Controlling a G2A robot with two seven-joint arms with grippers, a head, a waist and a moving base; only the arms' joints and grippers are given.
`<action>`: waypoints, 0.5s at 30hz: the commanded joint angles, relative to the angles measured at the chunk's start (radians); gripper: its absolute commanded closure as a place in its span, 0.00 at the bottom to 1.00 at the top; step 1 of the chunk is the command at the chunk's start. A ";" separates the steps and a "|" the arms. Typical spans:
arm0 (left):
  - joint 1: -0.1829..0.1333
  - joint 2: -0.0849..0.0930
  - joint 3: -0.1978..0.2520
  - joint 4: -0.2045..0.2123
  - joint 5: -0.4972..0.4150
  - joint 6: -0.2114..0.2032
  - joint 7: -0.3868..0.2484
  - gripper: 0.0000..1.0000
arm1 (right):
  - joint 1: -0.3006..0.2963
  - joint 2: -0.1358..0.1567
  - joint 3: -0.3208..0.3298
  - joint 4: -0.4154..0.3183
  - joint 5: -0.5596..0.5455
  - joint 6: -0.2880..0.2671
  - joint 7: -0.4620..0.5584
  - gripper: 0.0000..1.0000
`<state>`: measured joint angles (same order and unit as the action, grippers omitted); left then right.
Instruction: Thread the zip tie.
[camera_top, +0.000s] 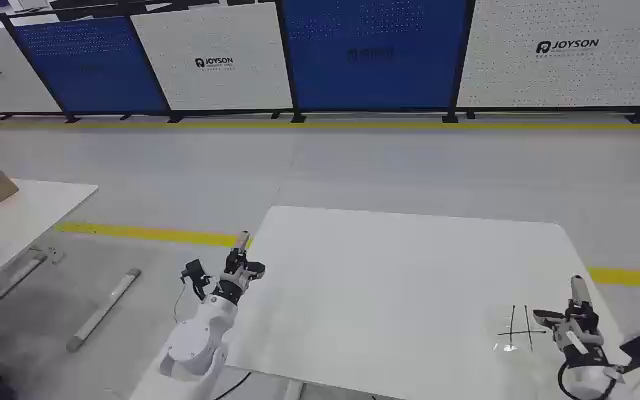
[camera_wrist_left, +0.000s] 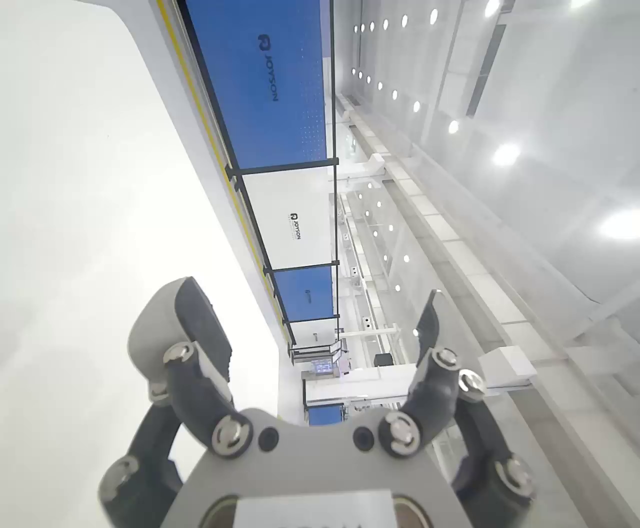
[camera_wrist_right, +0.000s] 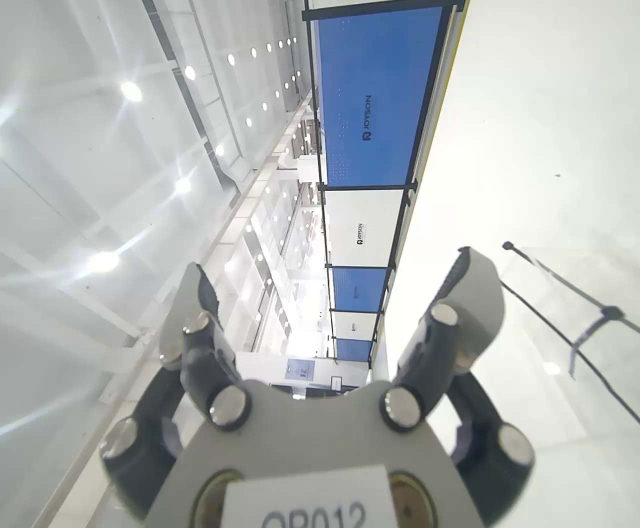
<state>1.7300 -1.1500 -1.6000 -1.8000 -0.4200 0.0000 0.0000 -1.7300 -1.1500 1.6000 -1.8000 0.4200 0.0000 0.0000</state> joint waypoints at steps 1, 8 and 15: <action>0.000 0.000 0.000 0.000 0.000 0.000 0.000 0.00 | 0.000 0.000 0.000 0.000 0.000 0.000 0.000 0.22; 0.000 0.000 0.000 0.000 0.000 0.000 0.000 0.00 | 0.000 0.000 0.000 0.000 0.000 0.000 0.000 0.22; 0.000 0.000 0.000 0.000 0.000 0.000 0.000 0.22 | 0.000 0.000 0.000 0.000 0.000 0.000 0.000 0.00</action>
<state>1.7300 -1.1500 -1.6000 -1.8000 -0.4200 0.0000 0.0000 -1.7300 -1.1500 1.6000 -1.8000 0.4200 0.0000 0.0000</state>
